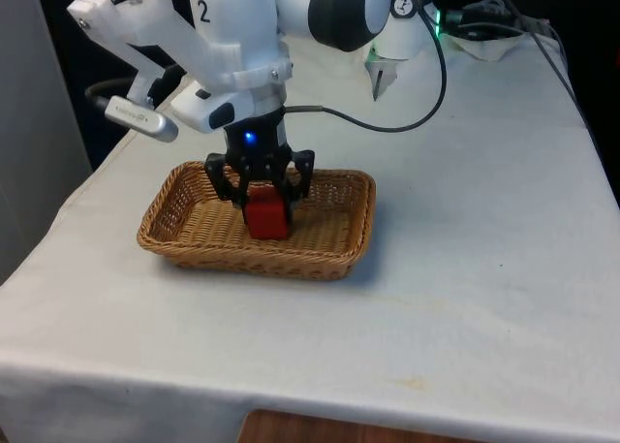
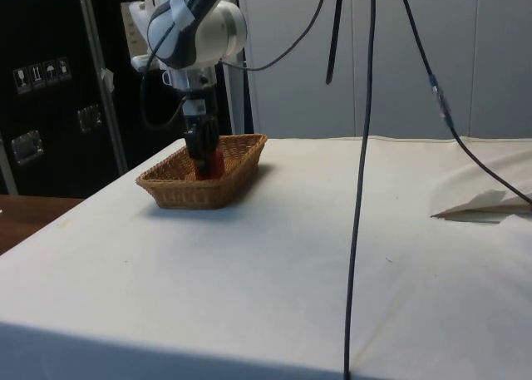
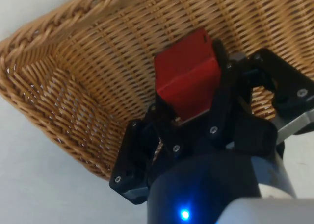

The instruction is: Pick up the cube and place it into the basket.

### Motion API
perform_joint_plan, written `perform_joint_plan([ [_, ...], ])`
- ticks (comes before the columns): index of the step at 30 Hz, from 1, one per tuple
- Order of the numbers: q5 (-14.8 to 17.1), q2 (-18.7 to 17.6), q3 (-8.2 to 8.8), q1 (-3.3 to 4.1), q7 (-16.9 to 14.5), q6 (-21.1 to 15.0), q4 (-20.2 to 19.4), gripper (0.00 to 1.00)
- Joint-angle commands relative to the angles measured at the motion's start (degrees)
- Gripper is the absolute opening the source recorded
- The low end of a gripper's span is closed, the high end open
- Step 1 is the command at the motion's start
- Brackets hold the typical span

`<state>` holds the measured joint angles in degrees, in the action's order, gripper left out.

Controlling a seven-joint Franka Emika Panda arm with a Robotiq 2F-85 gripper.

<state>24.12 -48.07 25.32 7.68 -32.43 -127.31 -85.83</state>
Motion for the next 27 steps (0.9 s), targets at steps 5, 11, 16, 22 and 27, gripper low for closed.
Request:
perform_joint_plan([
  [5, 0.17, -0.29, -0.06, -0.11, -0.06, -0.11, 0.23, 0.02],
  [11, 0.06, -0.23, 0.06, 0.00, 0.00, 0.00, 0.11, 0.02],
  [16, 0.06, -0.29, 0.00, 0.00, 0.00, 0.00, 0.17, 0.18],
  [22, 0.06, -0.29, 0.00, 0.00, 0.00, 0.00, 0.17, 0.80],
  [27, 0.06, -0.29, 0.00, 0.00, 0.00, 0.00, 0.17, 1.00],
])
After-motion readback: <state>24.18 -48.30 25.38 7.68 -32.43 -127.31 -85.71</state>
